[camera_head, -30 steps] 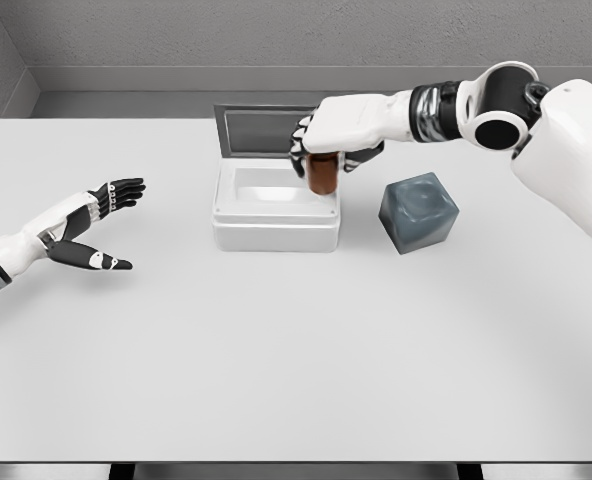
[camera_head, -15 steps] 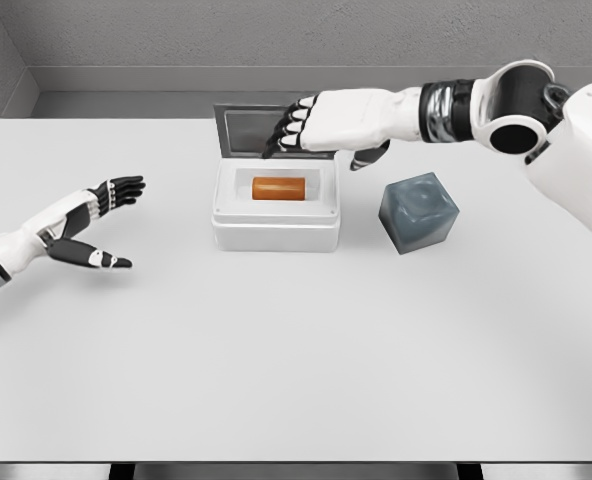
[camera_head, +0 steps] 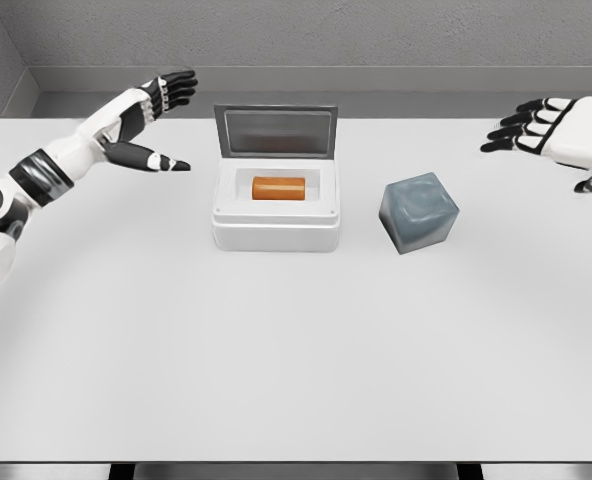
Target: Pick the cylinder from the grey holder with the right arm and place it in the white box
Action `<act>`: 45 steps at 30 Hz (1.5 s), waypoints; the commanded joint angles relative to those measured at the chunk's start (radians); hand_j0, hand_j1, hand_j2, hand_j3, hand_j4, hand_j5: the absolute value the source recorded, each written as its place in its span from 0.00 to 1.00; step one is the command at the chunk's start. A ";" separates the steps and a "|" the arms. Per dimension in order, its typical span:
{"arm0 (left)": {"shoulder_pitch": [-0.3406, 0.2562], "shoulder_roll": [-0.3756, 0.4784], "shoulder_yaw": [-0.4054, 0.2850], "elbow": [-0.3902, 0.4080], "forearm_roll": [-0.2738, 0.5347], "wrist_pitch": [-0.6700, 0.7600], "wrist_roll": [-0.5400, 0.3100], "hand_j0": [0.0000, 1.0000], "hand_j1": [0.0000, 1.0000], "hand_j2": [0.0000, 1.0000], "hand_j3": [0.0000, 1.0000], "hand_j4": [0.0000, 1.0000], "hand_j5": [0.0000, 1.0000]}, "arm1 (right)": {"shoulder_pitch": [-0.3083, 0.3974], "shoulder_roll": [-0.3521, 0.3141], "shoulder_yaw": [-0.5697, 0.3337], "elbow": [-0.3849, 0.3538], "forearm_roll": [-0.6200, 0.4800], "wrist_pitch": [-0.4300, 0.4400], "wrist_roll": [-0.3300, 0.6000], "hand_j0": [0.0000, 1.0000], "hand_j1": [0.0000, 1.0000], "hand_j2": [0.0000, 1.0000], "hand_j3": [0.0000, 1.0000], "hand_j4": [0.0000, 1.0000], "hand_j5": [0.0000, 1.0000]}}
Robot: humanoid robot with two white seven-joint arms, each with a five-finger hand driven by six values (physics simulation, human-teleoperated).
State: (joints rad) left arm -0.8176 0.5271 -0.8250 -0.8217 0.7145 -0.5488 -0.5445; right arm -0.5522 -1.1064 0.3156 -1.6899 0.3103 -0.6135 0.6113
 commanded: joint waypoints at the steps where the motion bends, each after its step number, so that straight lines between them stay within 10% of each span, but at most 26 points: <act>1: 0.000 -0.049 0.004 0.044 -0.036 0.004 -0.005 1.00 1.00 1.00 1.00 1.00 1.00 | 0.000 -0.030 -0.027 -0.005 -0.019 0.003 0.000 1.00 1.00 1.00 1.00 1.00 1.00; 45: 0.006 -0.033 0.009 -0.091 0.045 0.015 -0.066 1.00 1.00 1.00 1.00 1.00 1.00 | -0.023 0.037 0.057 -0.068 -0.011 0.003 0.000 1.00 1.00 1.00 1.00 1.00 1.00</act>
State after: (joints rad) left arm -0.8114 0.4919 -0.8153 -0.8984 0.7485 -0.5305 -0.6102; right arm -0.5752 -1.0682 0.3731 -1.7579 0.3033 -0.6136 0.6114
